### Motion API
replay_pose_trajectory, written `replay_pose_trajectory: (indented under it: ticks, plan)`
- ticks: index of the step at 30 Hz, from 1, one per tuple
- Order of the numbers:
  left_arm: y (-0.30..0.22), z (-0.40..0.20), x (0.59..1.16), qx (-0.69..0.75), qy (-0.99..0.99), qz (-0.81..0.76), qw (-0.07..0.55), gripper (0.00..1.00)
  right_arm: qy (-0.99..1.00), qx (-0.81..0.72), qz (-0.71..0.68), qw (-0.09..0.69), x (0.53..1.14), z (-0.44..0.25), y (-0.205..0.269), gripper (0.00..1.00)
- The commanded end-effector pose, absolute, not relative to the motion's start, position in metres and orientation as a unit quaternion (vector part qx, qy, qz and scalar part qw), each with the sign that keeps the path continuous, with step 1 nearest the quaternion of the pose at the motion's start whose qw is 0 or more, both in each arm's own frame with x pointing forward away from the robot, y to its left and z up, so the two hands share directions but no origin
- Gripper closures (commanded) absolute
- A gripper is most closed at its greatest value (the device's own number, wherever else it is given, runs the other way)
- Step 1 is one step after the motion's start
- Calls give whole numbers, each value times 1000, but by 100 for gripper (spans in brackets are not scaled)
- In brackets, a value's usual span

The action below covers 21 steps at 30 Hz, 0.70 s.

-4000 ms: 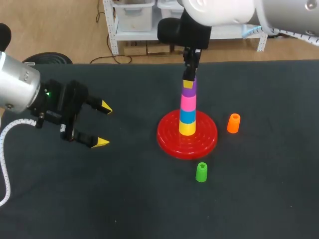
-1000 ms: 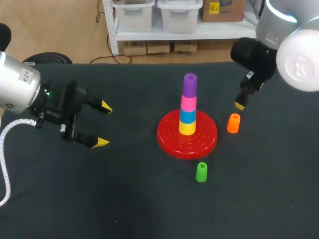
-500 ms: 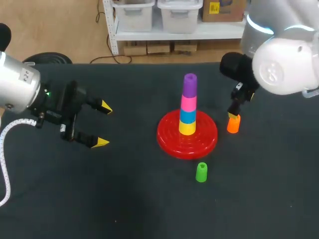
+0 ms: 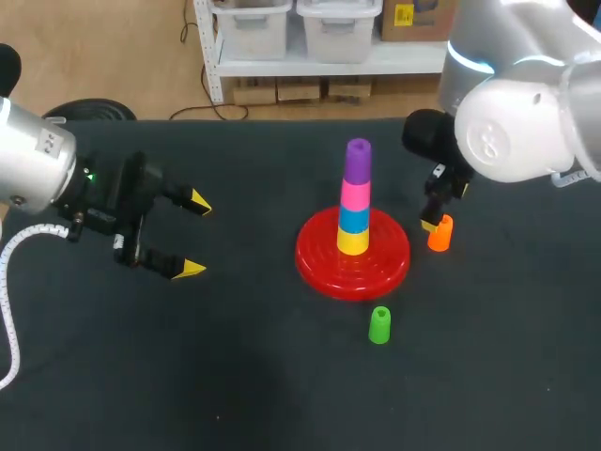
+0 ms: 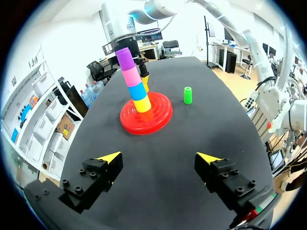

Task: Pick up and stack the cylinders on the red base in this order: pink,purple,orange,green

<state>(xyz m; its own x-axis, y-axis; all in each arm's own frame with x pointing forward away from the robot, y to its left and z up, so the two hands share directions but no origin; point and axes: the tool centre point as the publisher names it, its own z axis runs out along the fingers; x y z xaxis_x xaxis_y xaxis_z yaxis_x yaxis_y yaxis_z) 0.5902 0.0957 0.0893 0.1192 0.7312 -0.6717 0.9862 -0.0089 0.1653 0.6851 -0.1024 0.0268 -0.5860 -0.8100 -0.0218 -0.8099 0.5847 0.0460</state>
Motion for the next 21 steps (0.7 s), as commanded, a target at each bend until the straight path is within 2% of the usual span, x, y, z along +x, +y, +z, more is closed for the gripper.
replay_pose_trajectory:
  ticks: [1, 21]
  plan:
    - [96, 88, 591, 681, 630, -205, 312, 0, -889, 456, -24, 1, 681, 26, -100, 0]
    - [96, 88, 591, 681, 630, -205, 312, 0, -891, 453, -26, 10, 678, 19, -101, 0]
